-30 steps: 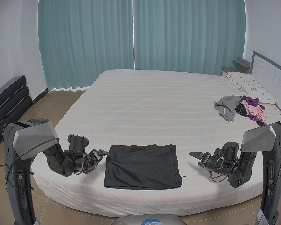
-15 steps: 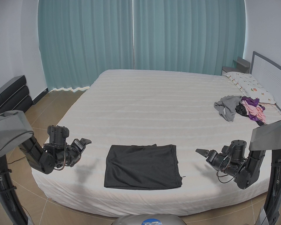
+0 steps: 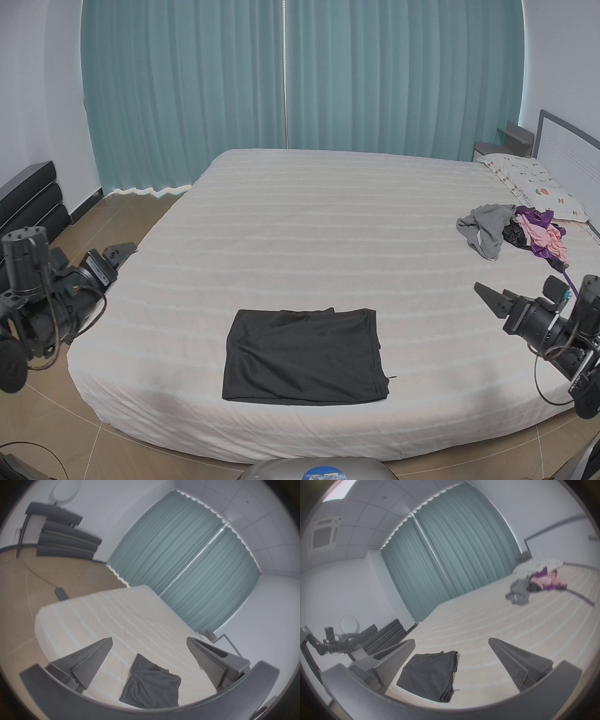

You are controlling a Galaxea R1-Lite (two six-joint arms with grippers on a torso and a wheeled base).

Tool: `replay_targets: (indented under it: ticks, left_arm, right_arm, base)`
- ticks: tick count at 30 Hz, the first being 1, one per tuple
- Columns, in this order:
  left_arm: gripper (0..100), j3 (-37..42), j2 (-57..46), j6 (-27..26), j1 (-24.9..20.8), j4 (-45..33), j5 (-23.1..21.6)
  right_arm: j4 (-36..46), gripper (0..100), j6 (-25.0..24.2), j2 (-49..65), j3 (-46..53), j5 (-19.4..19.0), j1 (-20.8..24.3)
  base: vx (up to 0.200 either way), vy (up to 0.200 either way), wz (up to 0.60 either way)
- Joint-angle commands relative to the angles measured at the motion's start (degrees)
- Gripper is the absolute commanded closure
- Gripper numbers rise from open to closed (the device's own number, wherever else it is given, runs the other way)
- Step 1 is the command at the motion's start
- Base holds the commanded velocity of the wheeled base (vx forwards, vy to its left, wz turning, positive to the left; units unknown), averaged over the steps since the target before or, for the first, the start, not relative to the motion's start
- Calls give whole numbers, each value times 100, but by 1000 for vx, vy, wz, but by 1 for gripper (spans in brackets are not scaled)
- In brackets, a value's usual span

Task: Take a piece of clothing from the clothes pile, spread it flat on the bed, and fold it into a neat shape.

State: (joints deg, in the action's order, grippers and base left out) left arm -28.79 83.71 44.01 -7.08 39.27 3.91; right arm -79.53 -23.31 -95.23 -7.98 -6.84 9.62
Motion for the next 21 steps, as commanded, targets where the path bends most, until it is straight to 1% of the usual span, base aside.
replay_targets:
  ticks: [1, 3, 4, 6, 7, 8, 10, 12, 15, 17, 18, 19, 20, 21]
  left_arm:
    - [0, 366, -3309, -1421, -21, -1527, 514]
    - [0, 357, -3915, -1571, -4, -1984, 549]
    - [0, 348, -4223, -1676, 5, -2239, 628]
    - [0, 357, -4513, -1870, 5, -2520, 786]
    - [0, 366, -4785, -2080, 5, -2837, 945]
    - [0, 366, -4944, -2151, 5, -2995, 971]
    - [0, 339, -5409, -2318, 32, -3434, 1033]
    - [0, 339, -5682, -2467, 93, -3716, 1085]
    - [0, 357, -6139, -2740, 392, -4190, 1120]
    - [0, 357, -6411, -2933, 629, -4436, 1112]
    - [0, 357, -6534, -3038, 726, -4524, 1112]
    - [0, 357, -6534, -3038, 726, -4524, 1112]
    - [0, 366, -6754, -3205, 910, -4647, 1094]
    - [0, 375, -7000, -3329, 1033, -4762, 1068]
  right_arm:
    - [1247, 0, 1443, 3441, 719, 297, -57]
    - [2021, 0, 1637, 4206, 728, 297, -92]
    - [2539, 0, 1733, 4698, 719, 262, -136]
    - [3198, 0, 1821, 5313, 631, 218, -215]
    - [3831, 0, 1865, 5841, 482, 192, -268]
    - [4288, 0, 1918, 6166, 368, 174, -294]
    - [5448, 0, 2023, 6887, 78, 165, -382]
    - [6573, 0, 2085, 7475, -203, 157, -443]
    - [8094, 0, 2252, 8196, -775, 174, -452]
    - [8762, 0, 2384, 8407, -1109, 253, -452]
    - [8981, 0, 2428, 8460, -1249, 306, -470]
    - [8981, 0, 2428, 8460, -1249, 306, -470]
    - [9289, 0, 2489, 8513, -1408, 438, -505]
    - [9395, 0, 2533, 8592, -1425, 596, -514]
  base:
    - [0, 0, 0]
    - [0, 0, 0]
    - [0, 0, 0]
    - [0, 0, 0]
    - [0, 0, 0]
    - [0, 0, 0]
    - [0, 0, 0]
    - [0, 0, 0]
    - [0, 0, 0]
    - [0, 0, 0]
    - [0, 0, 0]
    - [0, 0, 0]
    - [0, 0, 0]
    - [0, 0, 0]
